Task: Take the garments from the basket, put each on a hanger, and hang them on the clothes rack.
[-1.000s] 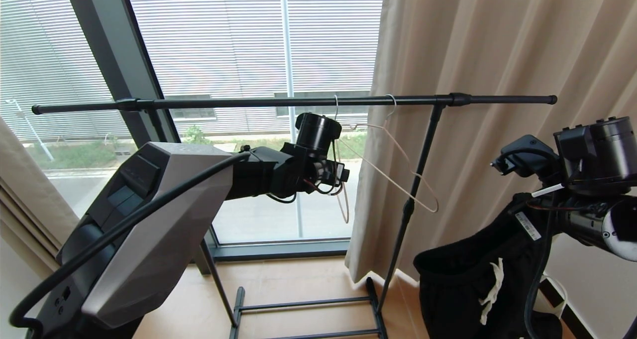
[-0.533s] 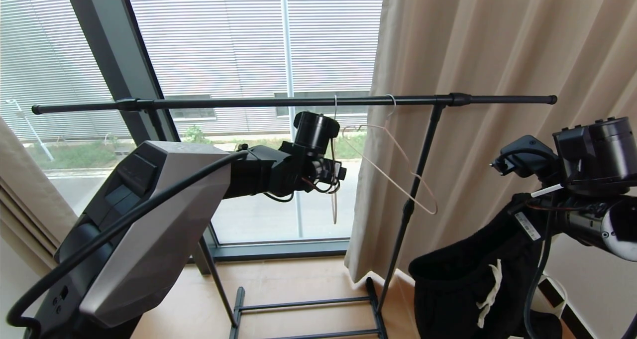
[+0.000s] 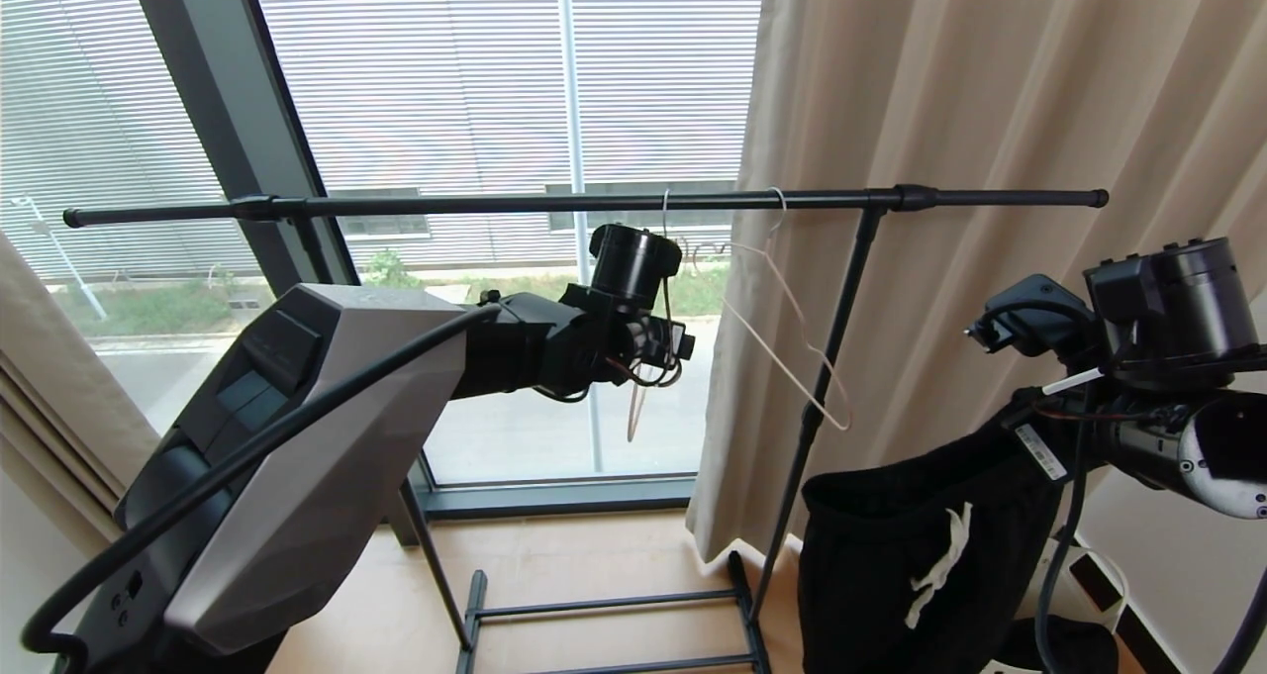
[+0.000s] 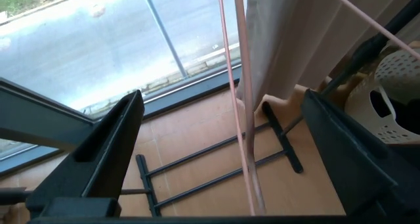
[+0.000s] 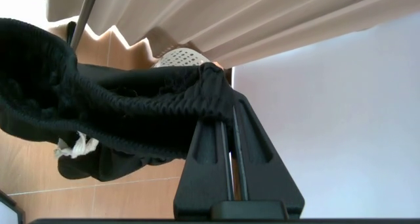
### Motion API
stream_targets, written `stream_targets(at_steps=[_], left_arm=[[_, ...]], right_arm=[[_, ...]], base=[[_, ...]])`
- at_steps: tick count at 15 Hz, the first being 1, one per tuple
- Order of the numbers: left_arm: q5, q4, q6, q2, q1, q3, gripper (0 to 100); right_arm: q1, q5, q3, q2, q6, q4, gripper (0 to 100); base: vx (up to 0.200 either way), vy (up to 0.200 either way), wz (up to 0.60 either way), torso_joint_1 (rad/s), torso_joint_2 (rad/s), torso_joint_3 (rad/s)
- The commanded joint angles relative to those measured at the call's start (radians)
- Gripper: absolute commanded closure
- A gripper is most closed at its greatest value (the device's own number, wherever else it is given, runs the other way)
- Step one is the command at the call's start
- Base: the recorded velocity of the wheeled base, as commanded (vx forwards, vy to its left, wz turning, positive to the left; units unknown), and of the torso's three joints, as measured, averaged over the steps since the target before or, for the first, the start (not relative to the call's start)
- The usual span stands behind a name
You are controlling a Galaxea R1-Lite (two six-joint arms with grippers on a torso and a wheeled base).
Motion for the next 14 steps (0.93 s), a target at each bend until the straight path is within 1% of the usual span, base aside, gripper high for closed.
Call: stream_targets(at_steps=[1,4,5,12,14], left_arm=[[0.0,0.001,-0.002,0.016,-0.012,0.0,0],[0.0,0.001,0.004,0.031,-0.012,0.0,0],[0.0,0.001,0.003,0.031,-0.012,0.0,100],[0.0,0.002,-0.002,0.013,-0.005,0.0,100],[0.0,0.002,-0.014,-0.004,-0.003,0.0,100]], right_arm=[[0.001,0.0,0.0,0.001,-0.001,0.0,100],[0.001,0.0,0.0,0.001,-0.001,0.0,100],[0.001,0.0,0.0,0.001,-0.001,0.0,100],[0.001,0.0,0.0,-0.001,-0.001,0.0,100],[0.001,0.0,0.0,-0.002,-0.001,0.0,100]], base=[[0.0,0.0,0.0,0.0,0.0,0.0],[0.0,0.0,0.0,0.0,0.0,0.0],[0.0,0.0,0.0,0.0,0.0,0.0],[0.0,0.0,0.0,0.0,0.0,0.0],[0.0,0.0,0.0,0.0,0.0,0.0]])
